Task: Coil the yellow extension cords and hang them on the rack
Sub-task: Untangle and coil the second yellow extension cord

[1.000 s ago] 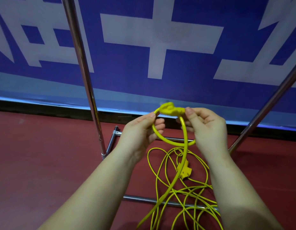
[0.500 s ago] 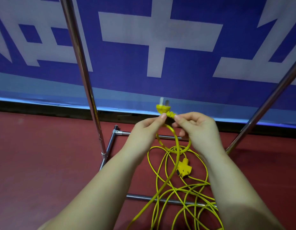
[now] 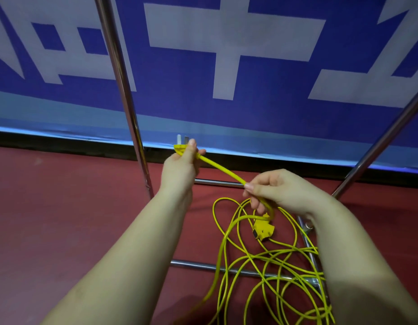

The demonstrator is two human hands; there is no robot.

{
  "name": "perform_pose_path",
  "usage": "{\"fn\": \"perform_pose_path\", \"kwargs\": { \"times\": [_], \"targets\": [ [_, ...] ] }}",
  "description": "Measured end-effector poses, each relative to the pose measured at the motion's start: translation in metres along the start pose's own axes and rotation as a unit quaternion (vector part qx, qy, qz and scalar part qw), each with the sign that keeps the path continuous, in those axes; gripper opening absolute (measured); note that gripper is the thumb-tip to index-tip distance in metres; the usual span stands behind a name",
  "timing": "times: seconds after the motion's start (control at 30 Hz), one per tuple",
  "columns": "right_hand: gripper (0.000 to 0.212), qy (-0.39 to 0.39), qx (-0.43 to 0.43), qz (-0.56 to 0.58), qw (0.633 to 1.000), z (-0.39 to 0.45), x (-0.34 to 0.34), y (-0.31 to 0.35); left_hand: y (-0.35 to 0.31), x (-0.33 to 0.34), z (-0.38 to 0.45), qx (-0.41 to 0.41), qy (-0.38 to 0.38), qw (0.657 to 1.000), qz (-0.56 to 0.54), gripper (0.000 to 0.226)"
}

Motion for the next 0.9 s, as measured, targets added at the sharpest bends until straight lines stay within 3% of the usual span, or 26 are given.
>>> {"fn": "perform_pose_path", "kwargs": {
  "times": [0.1, 0.17, 0.3, 0.4, 0.47, 0.57, 0.67, 0.8, 0.9],
  "targets": [
    [0.010, 0.015, 0.014, 0.012, 1.000, -0.002, 0.001, -0.006, 0.000, -0.015, 0.013, -0.028, -0.045, 0.998, -0.046, 0.027],
    [0.011, -0.011, 0.005, 0.055, 0.998, 0.000, -0.002, -0.002, 0.005, -0.005, 0.007, -0.059, -0.019, 0.997, -0.048, 0.034],
    [0.013, -0.114, 0.036, 0.247, 0.962, 0.009, -0.017, -0.002, 0.041, 0.036, -0.023, -0.120, 0.151, 0.970, 0.149, 0.046],
    [0.011, -0.166, 0.084, 0.403, 0.896, 0.013, -0.024, -0.016, 0.058, 0.065, -0.059, -0.041, 0.353, 0.891, 0.284, 0.041],
    [0.009, -0.192, 0.100, 0.458, 0.862, 0.014, -0.029, -0.024, 0.065, 0.074, -0.076, 0.021, 0.418, 0.843, 0.339, 0.029],
    [0.009, -0.234, 0.102, 0.516, 0.817, 0.015, -0.041, -0.033, 0.068, 0.080, -0.083, 0.071, 0.434, 0.821, 0.364, 0.007],
    [0.011, -0.279, 0.094, 0.543, 0.787, 0.015, -0.054, -0.043, 0.064, 0.083, -0.080, 0.098, 0.424, 0.826, 0.358, 0.015],
    [0.009, -0.312, 0.078, 0.542, 0.777, 0.017, -0.066, -0.050, 0.065, 0.081, -0.077, 0.081, 0.417, 0.827, 0.369, 0.021],
    [0.010, -0.326, 0.065, 0.546, 0.769, 0.017, -0.072, -0.051, 0.064, 0.078, -0.076, 0.120, 0.413, 0.791, 0.435, 0.015]
  ]
}}
Point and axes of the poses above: each hand's wrist, its own z-axis towards the middle knuckle, its own x-axis out of the palm, y = z × x, the point moved 10 cm from there along z, towards the middle knuckle, and after that the axes turned 9 degrees about -y, right-handed, at the moved point
